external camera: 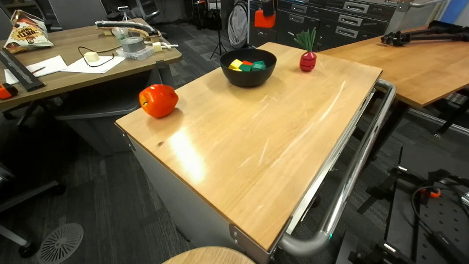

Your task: Remove the objects from the black bowl and put them on the table then move the apple to the right

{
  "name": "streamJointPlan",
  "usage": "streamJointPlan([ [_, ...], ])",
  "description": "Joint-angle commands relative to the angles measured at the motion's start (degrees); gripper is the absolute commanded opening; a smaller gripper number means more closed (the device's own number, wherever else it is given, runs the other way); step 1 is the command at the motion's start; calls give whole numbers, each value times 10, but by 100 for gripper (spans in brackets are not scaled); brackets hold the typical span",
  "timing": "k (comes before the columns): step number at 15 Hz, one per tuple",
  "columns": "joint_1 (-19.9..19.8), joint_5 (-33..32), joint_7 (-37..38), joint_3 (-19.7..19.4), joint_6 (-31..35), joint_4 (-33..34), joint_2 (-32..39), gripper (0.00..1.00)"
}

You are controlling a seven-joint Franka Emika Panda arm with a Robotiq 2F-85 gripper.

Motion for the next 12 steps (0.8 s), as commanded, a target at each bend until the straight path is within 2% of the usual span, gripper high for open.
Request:
streamJointPlan([
  [1,30,-31,-12,16,7,-63,-40,17],
  [4,49,-14,6,30,60,-119,-46,17],
  [7,63,3,30,42,151,-172,-39,17],
  [10,73,6,63,47,233,-203,-16,17],
  [12,80,3,82,48,259,-215,0,17],
])
